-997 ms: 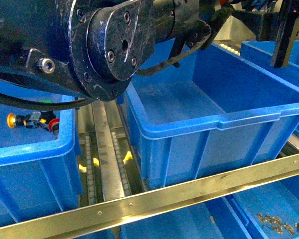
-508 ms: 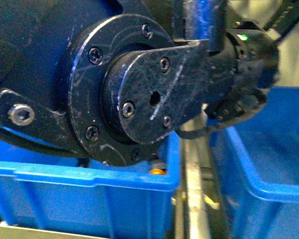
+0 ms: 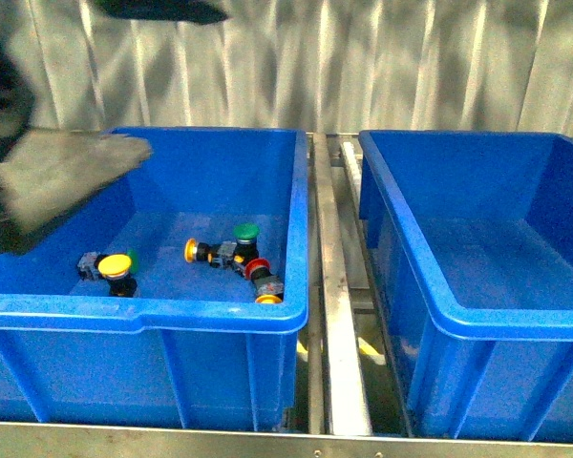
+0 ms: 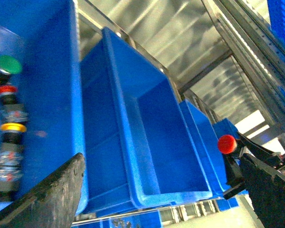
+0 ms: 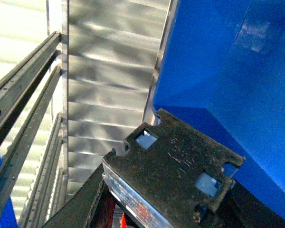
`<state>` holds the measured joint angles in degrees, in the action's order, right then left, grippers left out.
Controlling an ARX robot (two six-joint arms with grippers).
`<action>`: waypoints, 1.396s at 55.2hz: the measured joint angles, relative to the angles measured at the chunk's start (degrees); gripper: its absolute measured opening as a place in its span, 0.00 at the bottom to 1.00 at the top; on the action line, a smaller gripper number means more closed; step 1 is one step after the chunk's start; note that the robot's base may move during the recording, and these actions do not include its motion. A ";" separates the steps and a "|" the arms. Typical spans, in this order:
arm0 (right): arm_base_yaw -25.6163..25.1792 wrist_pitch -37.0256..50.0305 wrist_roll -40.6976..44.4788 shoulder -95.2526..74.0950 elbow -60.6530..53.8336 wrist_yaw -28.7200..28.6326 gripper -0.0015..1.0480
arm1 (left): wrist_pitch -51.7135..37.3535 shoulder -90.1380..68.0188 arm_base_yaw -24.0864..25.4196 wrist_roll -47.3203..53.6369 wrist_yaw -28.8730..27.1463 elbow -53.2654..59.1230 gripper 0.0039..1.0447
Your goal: Pick red and yellow buttons and place in box
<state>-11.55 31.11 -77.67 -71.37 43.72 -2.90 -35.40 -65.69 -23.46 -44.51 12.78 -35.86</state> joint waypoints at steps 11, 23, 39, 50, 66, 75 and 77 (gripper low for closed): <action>2.21 -0.98 1.53 1.90 -0.68 0.98 0.39 | 13.68 19.71 1.18 8.63 -14.60 8.55 0.85; 3.10 -1.70 3.82 2.97 -1.70 2.03 0.39 | 33.77 48.46 -4.24 38.21 -39.98 22.10 0.48; 5.40 -3.54 9.31 3.98 -2.27 5.97 0.39 | 32.09 61.79 4.55 43.63 -30.62 34.62 0.02; 9.88 -3.61 15.89 4.37 -3.21 11.43 0.39 | 34.16 64.17 12.26 43.85 -23.37 34.62 0.02; 14.86 -2.03 22.58 4.31 -4.11 18.84 0.39 | 35.39 64.70 23.12 43.98 -12.92 34.62 0.02; 16.63 -1.86 23.37 4.02 -4.11 20.59 0.39 | 35.39 64.70 23.17 43.98 -12.92 34.62 0.02; 16.87 -1.84 23.41 3.96 -4.11 20.92 0.39 | 35.39 64.70 23.17 43.98 -12.90 34.62 0.02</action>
<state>5.32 29.28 -54.26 -67.42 39.62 18.02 -0.01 -0.99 -0.30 -0.54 -0.12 -1.23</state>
